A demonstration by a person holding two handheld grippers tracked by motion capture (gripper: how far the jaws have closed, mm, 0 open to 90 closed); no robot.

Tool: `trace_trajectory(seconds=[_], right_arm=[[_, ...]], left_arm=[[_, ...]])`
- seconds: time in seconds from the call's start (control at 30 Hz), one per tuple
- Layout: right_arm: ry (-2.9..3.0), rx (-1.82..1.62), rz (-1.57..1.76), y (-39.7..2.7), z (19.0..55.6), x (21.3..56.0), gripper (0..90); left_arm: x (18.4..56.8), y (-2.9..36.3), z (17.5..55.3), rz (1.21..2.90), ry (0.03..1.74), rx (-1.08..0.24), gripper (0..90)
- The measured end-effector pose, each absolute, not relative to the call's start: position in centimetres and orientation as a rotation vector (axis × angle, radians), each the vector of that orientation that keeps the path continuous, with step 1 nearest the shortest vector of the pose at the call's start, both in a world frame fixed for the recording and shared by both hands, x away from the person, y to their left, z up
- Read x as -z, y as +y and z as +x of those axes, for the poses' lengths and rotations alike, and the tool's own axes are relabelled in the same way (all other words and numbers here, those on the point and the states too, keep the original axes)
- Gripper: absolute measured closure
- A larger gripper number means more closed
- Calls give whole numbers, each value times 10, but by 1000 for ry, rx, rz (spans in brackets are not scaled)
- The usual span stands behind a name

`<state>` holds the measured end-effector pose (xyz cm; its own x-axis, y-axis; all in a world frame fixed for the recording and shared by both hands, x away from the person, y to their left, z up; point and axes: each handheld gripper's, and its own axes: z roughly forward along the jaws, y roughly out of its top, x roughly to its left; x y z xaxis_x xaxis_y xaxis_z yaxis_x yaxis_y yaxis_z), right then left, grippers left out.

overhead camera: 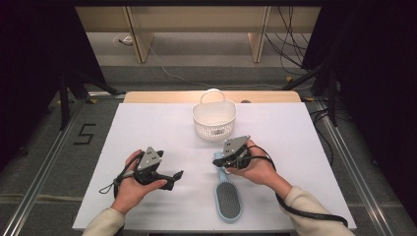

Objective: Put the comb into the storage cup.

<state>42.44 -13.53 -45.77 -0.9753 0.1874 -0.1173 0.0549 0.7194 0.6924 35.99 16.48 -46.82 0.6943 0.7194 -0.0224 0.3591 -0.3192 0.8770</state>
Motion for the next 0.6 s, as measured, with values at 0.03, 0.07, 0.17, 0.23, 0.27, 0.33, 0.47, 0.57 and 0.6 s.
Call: trace_trajectory(seconds=[0.03, 0.07, 0.17, 0.23, 0.27, 0.33, 0.47, 0.57, 0.6], right_arm=[[2744, -1097, 195, -135, 424, 458, 900], [2760, -1054, 186, -127, 427, 460, 900], [2774, -1011, 173, -121, 430, 462, 900], [2783, -980, 167, -115, 433, 464, 900], [2794, -955, 167, -111, 435, 466, 900], [2800, -919, 161, -109, 437, 468, 900], [2809, -865, 169, -108, 439, 472, 900], [2817, -864, 189, -108, 439, 473, 900], [2820, -835, 193, -108, 440, 473, 900]], left_arm=[[468, 165, 360, 1932, 836, -466, 0], [468, 164, 360, 1935, 834, -463, 0], [469, 164, 360, 1937, 833, -465, 0], [469, 164, 360, 1938, 831, -464, 0], [469, 164, 360, 1938, 832, -464, 0], [469, 164, 360, 1937, 832, -461, 0], [469, 163, 360, 1939, 831, -462, 0], [469, 163, 360, 1940, 829, -462, 0], [469, 163, 360, 1941, 829, -459, 0]])
